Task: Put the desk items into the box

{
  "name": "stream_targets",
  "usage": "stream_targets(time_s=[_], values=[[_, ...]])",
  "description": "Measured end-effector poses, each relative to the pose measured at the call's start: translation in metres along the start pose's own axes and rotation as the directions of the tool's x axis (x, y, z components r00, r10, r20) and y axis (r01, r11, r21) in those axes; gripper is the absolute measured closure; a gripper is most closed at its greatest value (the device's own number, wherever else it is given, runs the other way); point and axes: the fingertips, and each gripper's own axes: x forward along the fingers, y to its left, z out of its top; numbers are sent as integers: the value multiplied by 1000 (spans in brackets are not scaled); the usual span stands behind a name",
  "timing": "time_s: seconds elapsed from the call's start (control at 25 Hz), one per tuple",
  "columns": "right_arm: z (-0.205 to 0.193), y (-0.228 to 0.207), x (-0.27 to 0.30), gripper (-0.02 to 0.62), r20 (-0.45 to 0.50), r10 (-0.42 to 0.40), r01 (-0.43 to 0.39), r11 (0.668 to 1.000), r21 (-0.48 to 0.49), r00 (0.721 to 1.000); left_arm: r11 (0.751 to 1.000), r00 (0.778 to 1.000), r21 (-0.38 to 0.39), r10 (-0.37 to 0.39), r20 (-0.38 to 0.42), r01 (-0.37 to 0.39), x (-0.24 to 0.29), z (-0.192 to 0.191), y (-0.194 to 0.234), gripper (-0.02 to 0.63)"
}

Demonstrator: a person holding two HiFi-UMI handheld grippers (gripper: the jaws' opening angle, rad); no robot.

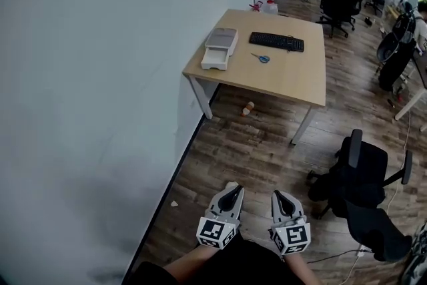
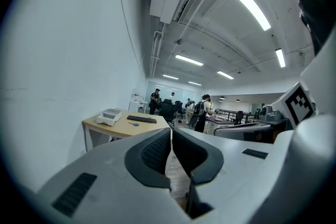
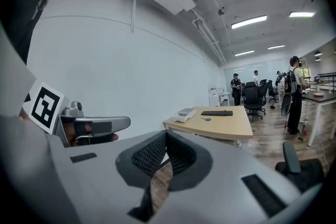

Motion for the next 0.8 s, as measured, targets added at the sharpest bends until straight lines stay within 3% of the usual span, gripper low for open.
stream_targets(time_s=[0.16, 0.36, 0.64, 0.8], values=[[7, -20, 51, 537, -38, -31, 30, 999, -23, 999, 1000, 1000, -14, -22, -22, 22, 42, -5, 39, 584], [24, -48, 131, 537, -92, -65, 62, 997, -40, 994, 993, 995, 87, -72, -65, 77, 101, 0, 88, 584], [66, -72, 251, 537, -105, -72, 68, 997, -42, 992, 995, 994, 7, -95, -58, 96, 176, 27, 171, 584], [79, -85, 300, 537, -127, -69, 64, 997, -43, 989, 996, 995, 15, -89, -50, 90, 208, 39, 211, 584]])
